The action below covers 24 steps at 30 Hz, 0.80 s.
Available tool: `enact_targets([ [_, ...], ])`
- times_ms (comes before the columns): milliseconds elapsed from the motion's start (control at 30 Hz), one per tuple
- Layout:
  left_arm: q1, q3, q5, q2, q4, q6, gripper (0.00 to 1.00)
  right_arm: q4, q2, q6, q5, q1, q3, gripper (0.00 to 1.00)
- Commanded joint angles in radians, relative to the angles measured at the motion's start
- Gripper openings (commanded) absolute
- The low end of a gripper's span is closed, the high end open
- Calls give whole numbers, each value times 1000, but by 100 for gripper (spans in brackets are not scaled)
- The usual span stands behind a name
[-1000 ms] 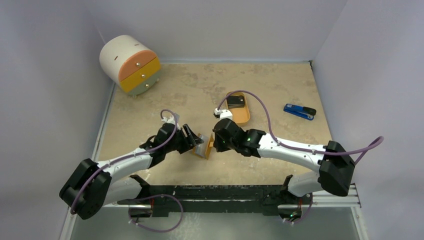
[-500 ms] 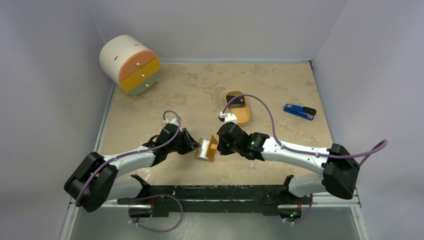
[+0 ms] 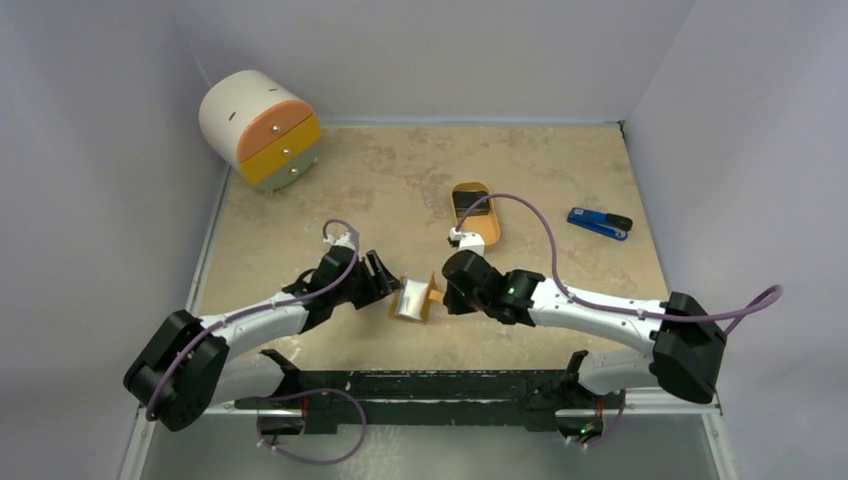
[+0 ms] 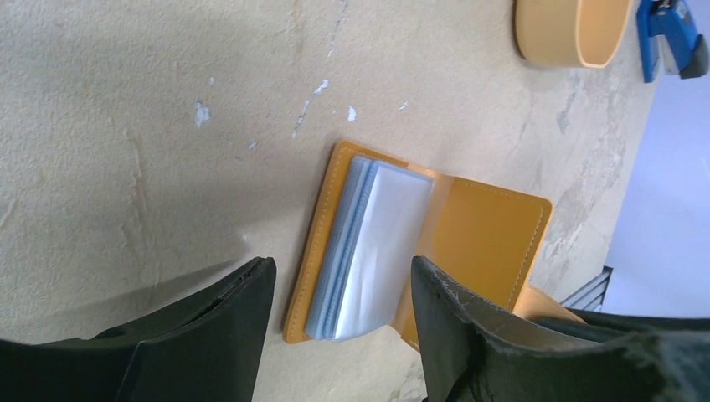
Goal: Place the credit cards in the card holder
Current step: Open the card holder at the center of the board.
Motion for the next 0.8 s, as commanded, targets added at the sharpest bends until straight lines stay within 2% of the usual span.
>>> enact_targets([
  [0,1,11,10,-40,48,20,60,-135,5,91,97,2,-30,0],
  [133,1,38,49,-33,75,28,60,-181,42,153,136,-5,-63,0],
  [300,1,58,88,-16,110,39,60,-155,63,192,132,-15,-112,0],
  [767,1,69,121,28,148,38,61,-115,59,169,129,-29,-124,0],
])
